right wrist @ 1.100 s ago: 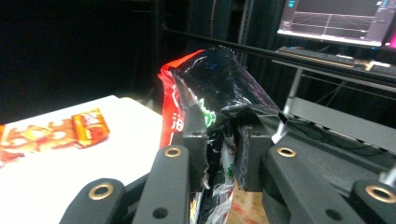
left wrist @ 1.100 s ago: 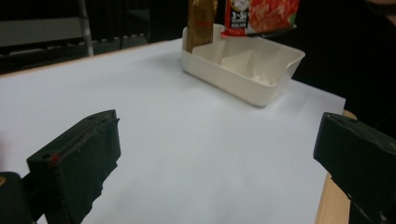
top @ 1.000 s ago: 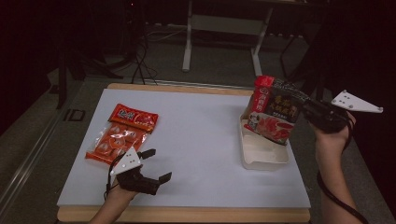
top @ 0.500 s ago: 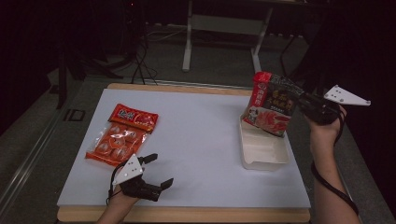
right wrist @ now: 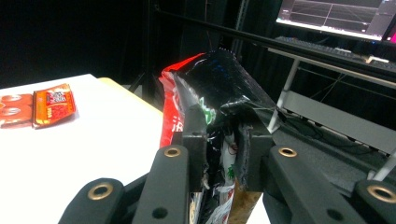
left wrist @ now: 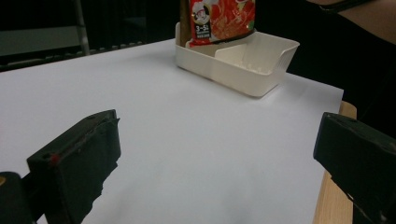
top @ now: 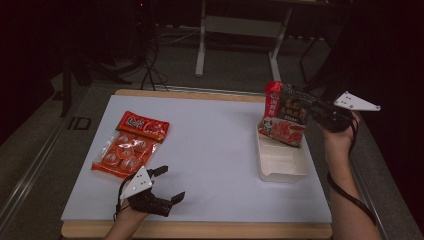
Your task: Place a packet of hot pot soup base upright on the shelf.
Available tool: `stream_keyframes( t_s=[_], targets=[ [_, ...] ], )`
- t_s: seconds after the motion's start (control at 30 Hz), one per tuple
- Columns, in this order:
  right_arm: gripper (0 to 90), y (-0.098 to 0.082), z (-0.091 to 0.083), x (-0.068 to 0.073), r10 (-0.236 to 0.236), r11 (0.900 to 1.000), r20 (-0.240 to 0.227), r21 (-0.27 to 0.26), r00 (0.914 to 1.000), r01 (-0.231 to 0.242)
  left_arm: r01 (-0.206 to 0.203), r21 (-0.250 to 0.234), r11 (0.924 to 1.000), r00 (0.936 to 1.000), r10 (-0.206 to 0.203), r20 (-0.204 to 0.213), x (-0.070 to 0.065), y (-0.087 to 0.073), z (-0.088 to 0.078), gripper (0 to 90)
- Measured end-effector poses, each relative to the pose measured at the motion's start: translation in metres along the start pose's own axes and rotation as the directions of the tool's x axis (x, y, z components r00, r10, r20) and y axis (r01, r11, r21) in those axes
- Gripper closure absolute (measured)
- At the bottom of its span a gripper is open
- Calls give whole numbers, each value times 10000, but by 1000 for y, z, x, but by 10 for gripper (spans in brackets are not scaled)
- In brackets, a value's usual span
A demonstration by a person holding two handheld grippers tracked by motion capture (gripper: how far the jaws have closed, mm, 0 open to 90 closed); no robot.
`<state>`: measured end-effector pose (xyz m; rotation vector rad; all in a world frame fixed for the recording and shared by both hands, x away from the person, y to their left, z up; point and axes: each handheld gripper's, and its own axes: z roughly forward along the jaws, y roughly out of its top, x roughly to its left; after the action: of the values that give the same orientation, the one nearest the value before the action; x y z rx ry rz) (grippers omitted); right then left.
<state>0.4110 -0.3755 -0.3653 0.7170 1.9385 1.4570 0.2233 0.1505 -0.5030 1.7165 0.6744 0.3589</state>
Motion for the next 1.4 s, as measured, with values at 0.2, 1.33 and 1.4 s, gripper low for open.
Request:
stream_keyframes(
  t_s=[0.2, 1.33, 1.4],
  targets=[
    [763, -5, 8, 2, 30, 9999, -87, 145, 10000, -29, 94, -23, 10000, 10000, -94, 4, 1, -1, -1, 13],
    [709, -52, 4, 6, 1341, 9909, -907, 207, 9868, -1327, -12, 209, 9998, 10000, 12, -26, 1, -5, 3, 13],
    [698, -55, 4, 7, 1368, 9904, -868, 310, 9868, -1346, 5, 182, 9998, 10000, -5, -22, 1, -5, 3, 13]
  ],
)
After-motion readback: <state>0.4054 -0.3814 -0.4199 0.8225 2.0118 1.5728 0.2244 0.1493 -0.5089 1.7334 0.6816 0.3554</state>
